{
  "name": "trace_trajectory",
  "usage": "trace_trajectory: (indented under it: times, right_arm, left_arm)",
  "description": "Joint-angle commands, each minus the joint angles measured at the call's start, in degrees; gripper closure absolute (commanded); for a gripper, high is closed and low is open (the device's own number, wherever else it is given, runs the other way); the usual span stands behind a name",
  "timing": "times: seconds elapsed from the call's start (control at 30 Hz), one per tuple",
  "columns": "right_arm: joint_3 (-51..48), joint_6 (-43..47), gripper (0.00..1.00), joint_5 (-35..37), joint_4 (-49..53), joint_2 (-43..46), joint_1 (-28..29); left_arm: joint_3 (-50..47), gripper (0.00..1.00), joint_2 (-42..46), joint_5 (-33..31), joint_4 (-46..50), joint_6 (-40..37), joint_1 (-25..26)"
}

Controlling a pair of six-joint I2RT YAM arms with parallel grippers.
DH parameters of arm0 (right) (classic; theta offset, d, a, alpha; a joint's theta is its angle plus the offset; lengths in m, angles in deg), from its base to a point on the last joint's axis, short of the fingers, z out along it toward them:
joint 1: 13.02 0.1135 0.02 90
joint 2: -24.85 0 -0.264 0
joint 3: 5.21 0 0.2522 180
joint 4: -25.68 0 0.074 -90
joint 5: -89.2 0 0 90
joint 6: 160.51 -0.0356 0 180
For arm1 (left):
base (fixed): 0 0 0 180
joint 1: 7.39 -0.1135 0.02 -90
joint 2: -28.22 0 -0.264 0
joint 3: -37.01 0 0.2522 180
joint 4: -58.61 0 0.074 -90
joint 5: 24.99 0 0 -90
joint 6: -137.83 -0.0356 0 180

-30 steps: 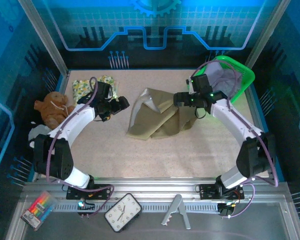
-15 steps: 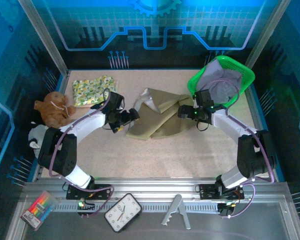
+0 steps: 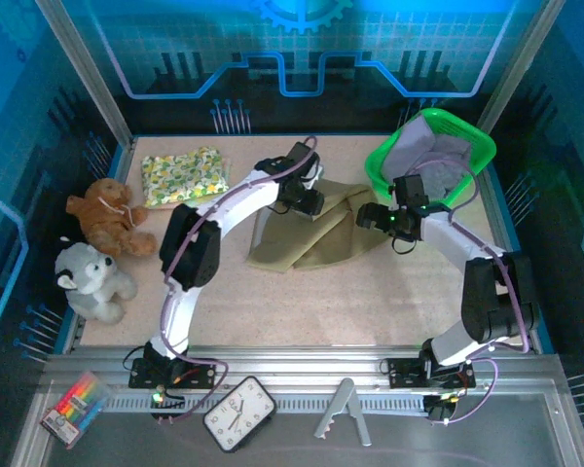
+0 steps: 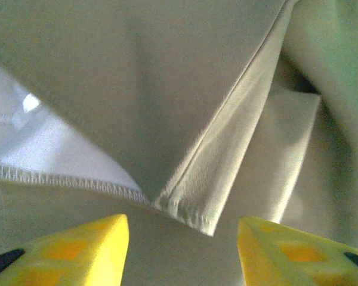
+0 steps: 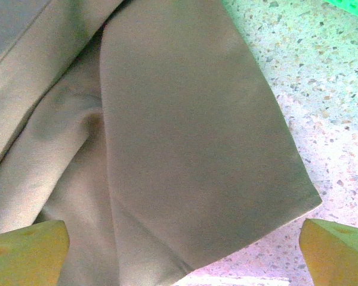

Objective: Fold and stack the skirts

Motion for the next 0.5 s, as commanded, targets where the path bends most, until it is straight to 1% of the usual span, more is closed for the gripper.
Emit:
trace_trajectory:
  times: [0.0, 0.1, 0.27, 0.33, 0.4, 0.43, 0.47]
  right_arm:
    - [-0.08, 0.71, 0.0, 0.03, 1.51, 2.44, -1.04]
    - [0.08, 0.83, 0.0, -0.07, 2.02, 2.82, -1.55]
    - [0.55, 1.26, 0.0, -0.11, 2.91, 3.21, -1.77]
    - [0.72, 1.52, 0.0, -0.24, 3.05, 3.25, -1.91]
    - [0.8, 2.02, 0.0, -0.82, 3.07, 3.25, -1.89]
    - [0.88, 2.45, 0.0, -1.32, 3.07, 3.1, -1.91]
    - [0.96, 3.22, 0.0, -1.84, 3.22, 2.98, -1.91]
  left_arm:
    - [8.6, 0.52, -5.73, -1.62, 9.31, -9.83, -0.45]
    - [14.43, 0.55, -9.94, -0.67, 12.55, -11.53, -0.48]
    - [19.14, 0.63, -14.18, -0.21, 14.57, -12.35, -0.4]
    - [19.38, 0.71, -14.39, 0.25, 13.61, -11.99, -0.46]
    - [18.74, 0.92, -13.73, 1.03, 12.23, -11.17, -0.44]
    - [17.81, 0.99, -12.88, 0.66, 11.3, -10.39, -0.44]
    - [15.69, 1.0, -11.4, -0.09, 9.54, -9.48, -0.41]
